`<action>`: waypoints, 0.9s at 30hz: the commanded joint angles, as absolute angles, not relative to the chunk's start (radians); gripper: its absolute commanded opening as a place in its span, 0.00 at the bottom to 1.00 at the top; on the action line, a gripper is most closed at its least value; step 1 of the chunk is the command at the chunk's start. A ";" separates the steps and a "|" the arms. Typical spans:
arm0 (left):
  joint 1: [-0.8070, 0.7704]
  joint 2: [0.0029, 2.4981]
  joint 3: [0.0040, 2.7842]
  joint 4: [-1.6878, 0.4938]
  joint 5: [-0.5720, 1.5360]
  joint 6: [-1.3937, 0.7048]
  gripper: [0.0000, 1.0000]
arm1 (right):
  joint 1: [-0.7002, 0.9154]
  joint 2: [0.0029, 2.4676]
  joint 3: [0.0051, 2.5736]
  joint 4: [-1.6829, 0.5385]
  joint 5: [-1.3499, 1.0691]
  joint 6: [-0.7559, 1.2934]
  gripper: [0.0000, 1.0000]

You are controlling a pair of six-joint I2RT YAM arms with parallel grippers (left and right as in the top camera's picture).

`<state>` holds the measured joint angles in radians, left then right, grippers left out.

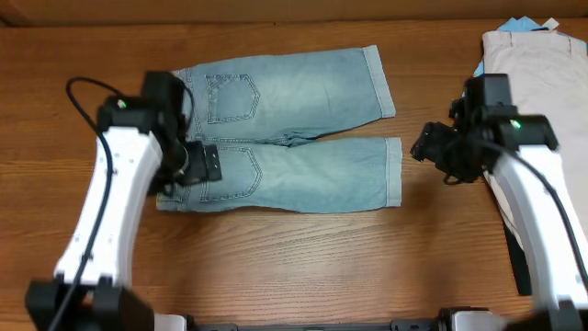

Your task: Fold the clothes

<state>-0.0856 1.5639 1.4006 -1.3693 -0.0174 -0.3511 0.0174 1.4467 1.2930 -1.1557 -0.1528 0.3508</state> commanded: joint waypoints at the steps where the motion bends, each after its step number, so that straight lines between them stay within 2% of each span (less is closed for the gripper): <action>1: -0.110 1.428 1.242 -1.316 -0.148 -0.643 1.00 | 0.039 1.403 1.297 -1.186 -0.161 0.375 0.71; 6: -0.057 1.335 1.021 -1.134 -0.204 -0.846 0.91 | 0.072 1.404 1.248 -1.180 -0.158 0.363 0.71; 8: -0.018 1.333 0.957 -1.056 -0.196 -0.885 0.90 | 0.090 1.404 1.227 -1.164 -0.159 0.364 0.71; 16: 0.154 1.394 0.757 -0.686 -0.110 -0.898 0.81 | 0.134 1.406 1.172 -1.124 -0.158 0.350 0.71; 27: 0.169 1.589 0.733 -0.521 -0.051 -0.890 0.73 | 0.136 1.406 1.076 -1.056 -0.158 0.348 0.71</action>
